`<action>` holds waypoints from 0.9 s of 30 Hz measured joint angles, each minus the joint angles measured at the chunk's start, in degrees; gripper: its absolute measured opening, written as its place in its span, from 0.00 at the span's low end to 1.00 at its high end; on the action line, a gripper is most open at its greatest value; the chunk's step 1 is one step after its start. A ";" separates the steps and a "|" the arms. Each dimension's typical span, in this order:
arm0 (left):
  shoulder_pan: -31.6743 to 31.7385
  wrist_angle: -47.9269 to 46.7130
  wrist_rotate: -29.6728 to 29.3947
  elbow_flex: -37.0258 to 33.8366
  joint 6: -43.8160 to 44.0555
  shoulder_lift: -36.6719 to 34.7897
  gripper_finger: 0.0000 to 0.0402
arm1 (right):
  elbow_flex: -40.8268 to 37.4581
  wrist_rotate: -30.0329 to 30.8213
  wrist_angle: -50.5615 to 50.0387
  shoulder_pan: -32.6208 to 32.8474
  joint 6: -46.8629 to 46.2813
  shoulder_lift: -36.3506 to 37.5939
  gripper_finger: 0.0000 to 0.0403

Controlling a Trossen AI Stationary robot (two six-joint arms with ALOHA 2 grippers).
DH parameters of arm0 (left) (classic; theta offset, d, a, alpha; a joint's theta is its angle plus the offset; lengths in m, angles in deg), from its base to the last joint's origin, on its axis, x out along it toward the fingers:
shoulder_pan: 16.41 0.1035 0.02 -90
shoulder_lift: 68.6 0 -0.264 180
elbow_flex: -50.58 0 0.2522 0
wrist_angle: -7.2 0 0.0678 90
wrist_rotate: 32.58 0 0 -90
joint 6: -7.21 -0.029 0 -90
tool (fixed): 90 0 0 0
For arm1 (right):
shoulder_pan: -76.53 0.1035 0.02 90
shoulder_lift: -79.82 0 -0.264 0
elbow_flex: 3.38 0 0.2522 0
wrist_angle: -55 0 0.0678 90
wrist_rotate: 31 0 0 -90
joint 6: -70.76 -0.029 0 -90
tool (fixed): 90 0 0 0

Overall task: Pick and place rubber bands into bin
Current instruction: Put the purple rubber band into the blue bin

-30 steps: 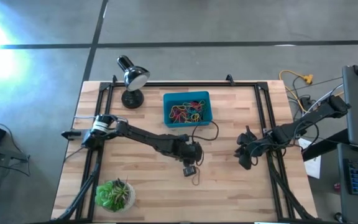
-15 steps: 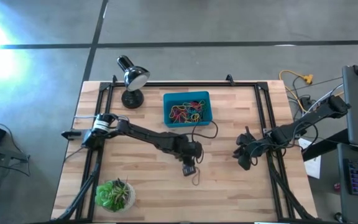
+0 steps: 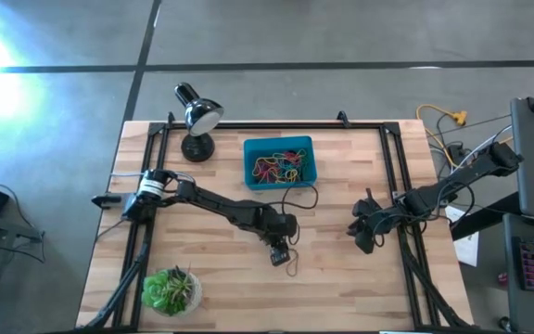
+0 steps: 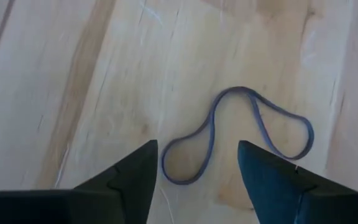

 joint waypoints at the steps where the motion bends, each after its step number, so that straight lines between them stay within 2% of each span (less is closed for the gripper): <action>1: 0.00 0.41 0.00 -0.21 0.01 0.00 0.52 | 0.00 0.00 0.03 0.01 -0.04 0.00 0.24; 8: -0.22 1.10 1.37 -1.51 0.14 0.68 0.57 | 0.08 -0.04 1.63 0.00 -0.04 0.00 0.24; 13: -1.52 6.18 4.14 -1.32 1.54 2.41 0.57 | 0.11 -0.05 2.40 0.01 -0.03 0.00 0.24; 19: -3.44 10.84 4.55 -1.36 1.27 3.23 0.57 | 0.11 -0.07 2.64 0.02 -0.04 -0.02 0.24; 23: -4.58 11.06 3.53 -1.36 -3.15 3.30 0.57 | 0.11 -0.02 2.62 0.02 -0.02 -0.02 0.24; 27: -5.95 10.92 -0.31 -1.43 -7.58 3.30 0.57 | 0.11 0.00 2.62 0.02 -0.02 -0.02 0.24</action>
